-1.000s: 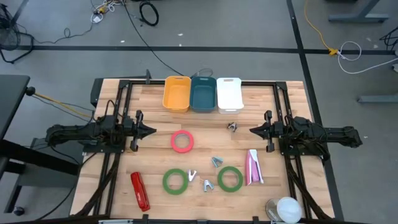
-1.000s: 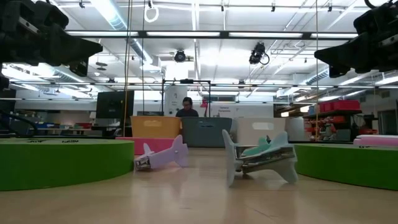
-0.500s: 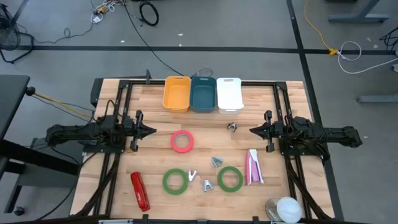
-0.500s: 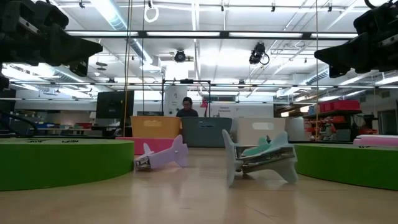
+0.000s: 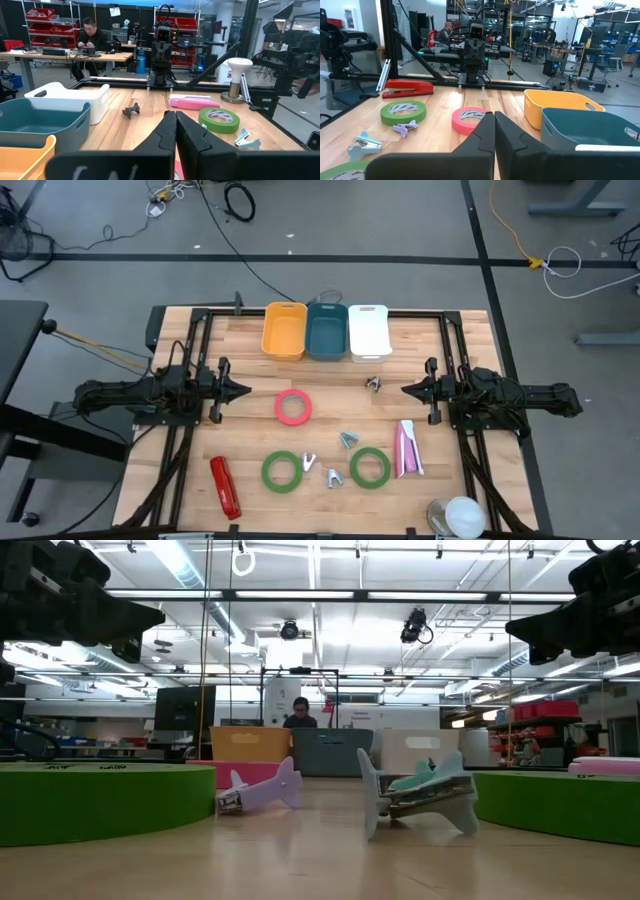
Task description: Pick and place Stapler, Stapler remover, tape
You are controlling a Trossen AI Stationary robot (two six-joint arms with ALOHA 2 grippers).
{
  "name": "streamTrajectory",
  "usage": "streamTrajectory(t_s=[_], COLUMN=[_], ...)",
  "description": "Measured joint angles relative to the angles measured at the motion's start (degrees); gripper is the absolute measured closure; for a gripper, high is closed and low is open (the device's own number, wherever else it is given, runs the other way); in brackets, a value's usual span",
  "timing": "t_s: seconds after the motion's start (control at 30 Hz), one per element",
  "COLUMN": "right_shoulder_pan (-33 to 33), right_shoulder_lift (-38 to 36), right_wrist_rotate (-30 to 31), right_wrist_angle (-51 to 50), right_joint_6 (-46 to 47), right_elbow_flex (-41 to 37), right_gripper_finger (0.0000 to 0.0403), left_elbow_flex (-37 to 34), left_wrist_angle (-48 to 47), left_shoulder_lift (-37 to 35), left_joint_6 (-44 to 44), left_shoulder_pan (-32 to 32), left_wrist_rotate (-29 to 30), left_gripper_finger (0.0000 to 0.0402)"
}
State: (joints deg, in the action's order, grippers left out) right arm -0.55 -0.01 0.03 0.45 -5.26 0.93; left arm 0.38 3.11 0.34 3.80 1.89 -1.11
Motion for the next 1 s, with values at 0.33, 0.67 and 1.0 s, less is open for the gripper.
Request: streamTrajectory(t_s=[0.33,0.67,1.0], right_shoulder_pan=[0.01,0.0,0.01], right_shoulder_lift=[0.0,0.0,0.0], right_wrist_rotate=[-0.02,0.0,0.0], right_wrist_angle=[-0.01,1.06,7.15], right_joint_6=[0.02,0.14,0.24], right_elbow_flex=[0.0,-0.02,0.0], right_gripper_finger=[0.0401,0.0401,0.0401], left_elbow_flex=[0.01,0.01,0.0], left_wrist_angle=[0.0,0.01,0.01], left_shoulder_lift=[0.0,0.01,0.0], left_joint_6=[0.01,0.01,0.01], left_shoulder_pan=[0.01,0.02,0.0], left_wrist_rotate=[-0.01,-0.01,-0.01], left_gripper_finger=[0.0392,0.0392,0.0392])
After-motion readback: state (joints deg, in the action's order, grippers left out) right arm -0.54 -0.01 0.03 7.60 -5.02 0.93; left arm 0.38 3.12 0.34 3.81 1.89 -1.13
